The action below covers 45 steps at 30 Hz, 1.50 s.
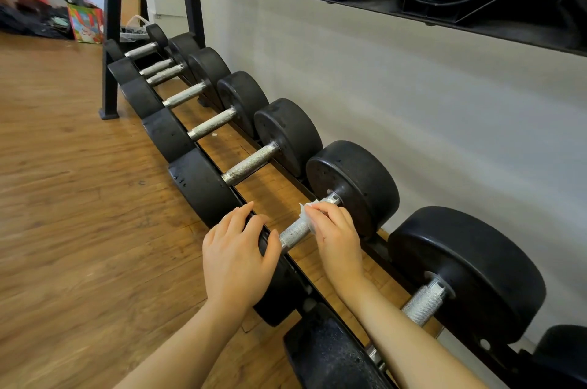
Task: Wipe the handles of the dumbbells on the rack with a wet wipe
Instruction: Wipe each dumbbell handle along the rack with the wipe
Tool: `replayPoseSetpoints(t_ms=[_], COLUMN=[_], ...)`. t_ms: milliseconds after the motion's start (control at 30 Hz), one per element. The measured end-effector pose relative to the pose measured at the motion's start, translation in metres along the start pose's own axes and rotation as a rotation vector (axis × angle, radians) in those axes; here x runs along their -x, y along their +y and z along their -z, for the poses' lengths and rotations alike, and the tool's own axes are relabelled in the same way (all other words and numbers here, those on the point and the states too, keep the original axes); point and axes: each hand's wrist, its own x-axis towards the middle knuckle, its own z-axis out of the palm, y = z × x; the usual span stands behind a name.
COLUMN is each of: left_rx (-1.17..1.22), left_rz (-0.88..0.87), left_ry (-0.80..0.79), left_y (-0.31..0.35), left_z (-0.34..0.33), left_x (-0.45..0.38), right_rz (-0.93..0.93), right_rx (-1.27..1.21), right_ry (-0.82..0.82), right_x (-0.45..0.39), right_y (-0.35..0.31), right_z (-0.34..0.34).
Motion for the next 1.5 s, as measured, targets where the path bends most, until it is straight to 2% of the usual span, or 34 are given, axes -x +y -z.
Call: replayPoseSetpoints(t_ms=[400,533,700,867,1067,1233,1400,1500], left_rx=[-0.003,-0.010,-0.006,-0.004,0.004,0.002,0.002,-0.001], left_rz=[0.004,0.000,0.005,-0.004,-0.009,-0.012,-0.013,-0.011], left_ry=[-0.012,-0.019,-0.015,-0.011,-0.019,-0.016,-0.014,-0.014], left_y=[0.001,0.000,0.001,0.001,0.000,0.000,0.000,0.000], left_z=[0.001,0.001,0.001,0.001,0.001,0.001,0.001,0.001], left_x=[0.000,0.000,-0.001,-0.001,-0.001,-0.001,-0.001,-0.001], right_rz=[0.032,-0.100,-0.082,-0.267,-0.256,-0.447,-0.331,-0.293], right_rx=[0.077,-0.002,-0.035,-0.168,-0.259,-0.406,-0.348,-0.278], right_ry=[-0.011,0.048,0.017,0.091,0.013,0.122,0.015,0.037], right_x=[0.003,0.003,0.006,0.001,0.011,0.003,0.011,0.011], right_y=[0.000,-0.001,-0.006,0.000,-0.008,-0.003,-0.010,-0.007], right_z=[-0.002,0.001,0.001,0.003,-0.003,0.006,0.002,-0.002])
